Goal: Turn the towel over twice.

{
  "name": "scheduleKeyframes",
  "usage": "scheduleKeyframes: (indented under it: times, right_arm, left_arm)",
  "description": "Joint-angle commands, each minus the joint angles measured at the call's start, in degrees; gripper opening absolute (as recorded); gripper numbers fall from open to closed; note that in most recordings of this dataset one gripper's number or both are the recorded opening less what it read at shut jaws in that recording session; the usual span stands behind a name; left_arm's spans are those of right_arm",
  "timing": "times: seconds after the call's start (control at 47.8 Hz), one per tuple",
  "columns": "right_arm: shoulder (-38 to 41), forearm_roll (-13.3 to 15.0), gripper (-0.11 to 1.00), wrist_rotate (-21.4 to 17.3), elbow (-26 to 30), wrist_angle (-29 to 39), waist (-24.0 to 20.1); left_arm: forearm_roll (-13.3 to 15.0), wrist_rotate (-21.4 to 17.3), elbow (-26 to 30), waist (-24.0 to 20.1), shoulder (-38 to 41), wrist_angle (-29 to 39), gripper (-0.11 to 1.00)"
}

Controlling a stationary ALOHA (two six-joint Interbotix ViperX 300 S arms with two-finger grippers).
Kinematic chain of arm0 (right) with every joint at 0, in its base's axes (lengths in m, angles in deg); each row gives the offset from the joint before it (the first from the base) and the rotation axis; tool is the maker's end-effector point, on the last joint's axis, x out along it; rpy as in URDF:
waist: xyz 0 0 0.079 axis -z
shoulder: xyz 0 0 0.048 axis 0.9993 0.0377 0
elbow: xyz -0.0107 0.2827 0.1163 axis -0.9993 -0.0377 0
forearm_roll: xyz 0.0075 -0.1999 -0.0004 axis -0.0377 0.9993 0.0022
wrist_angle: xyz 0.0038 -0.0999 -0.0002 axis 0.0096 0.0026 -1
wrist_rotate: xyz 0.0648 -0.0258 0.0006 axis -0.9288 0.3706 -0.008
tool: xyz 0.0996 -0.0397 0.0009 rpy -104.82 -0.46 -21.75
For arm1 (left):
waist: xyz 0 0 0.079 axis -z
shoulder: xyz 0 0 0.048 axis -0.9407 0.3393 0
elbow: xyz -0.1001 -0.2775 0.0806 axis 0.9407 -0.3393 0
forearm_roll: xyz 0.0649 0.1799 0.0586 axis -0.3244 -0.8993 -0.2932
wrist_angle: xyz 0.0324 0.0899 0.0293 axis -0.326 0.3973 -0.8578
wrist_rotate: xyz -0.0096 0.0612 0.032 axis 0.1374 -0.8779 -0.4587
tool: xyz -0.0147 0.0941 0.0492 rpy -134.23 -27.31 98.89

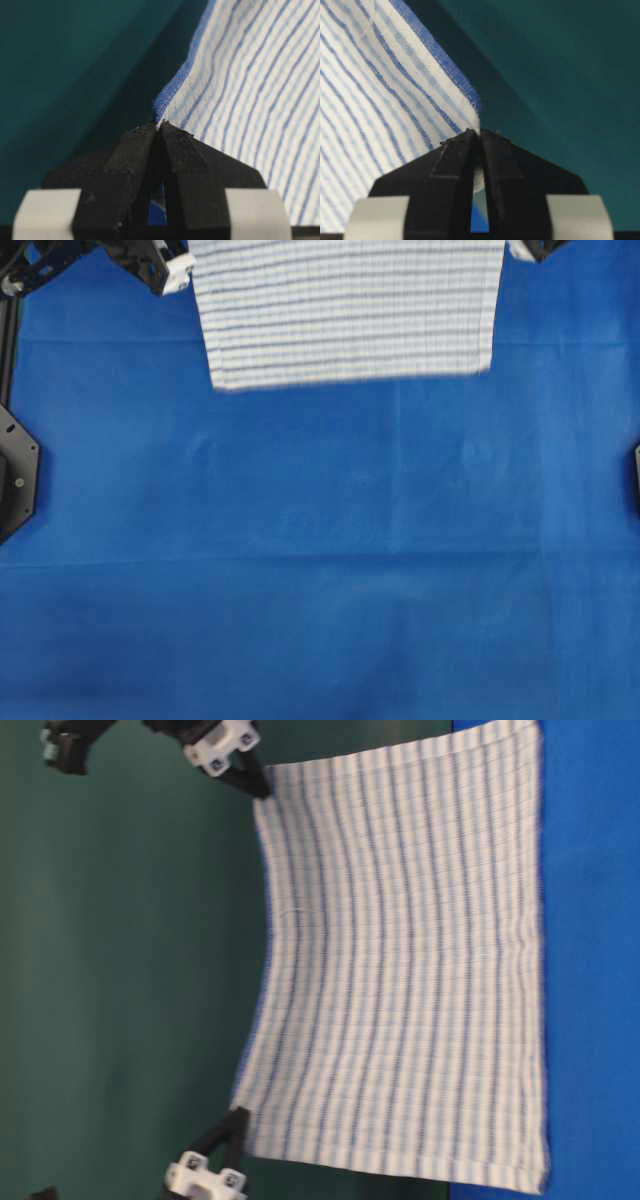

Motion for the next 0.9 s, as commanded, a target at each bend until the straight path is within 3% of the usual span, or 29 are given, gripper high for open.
scheduleKeyframes:
  times: [0.0,0.188,0.419,0.879]
  right_arm:
    - [-1.49,0.7,0.07,-0.18,2.64,0.44,0.18]
    - [-2.37,1.05,0.06,-0.26,3.96,0.53,0.18]
    - [-5.27,1.05,0.06,-0.62,2.9,1.05,-0.53]
    - [-12.22,0.7,0.06,-1.23,1.41,10.02,-7.12]
  left_arm:
    - [0.0,-0.09,2.64,-0.62,-1.67,-1.05,0.02]
    - [0.09,-0.09,4.75,-0.79,-4.13,-0.88,0.02]
    - [0.09,0.09,3.43,-0.35,-5.8,-0.09,0.02]
    - [0.09,0.26,-0.88,4.75,-9.49,0.18,0.02]
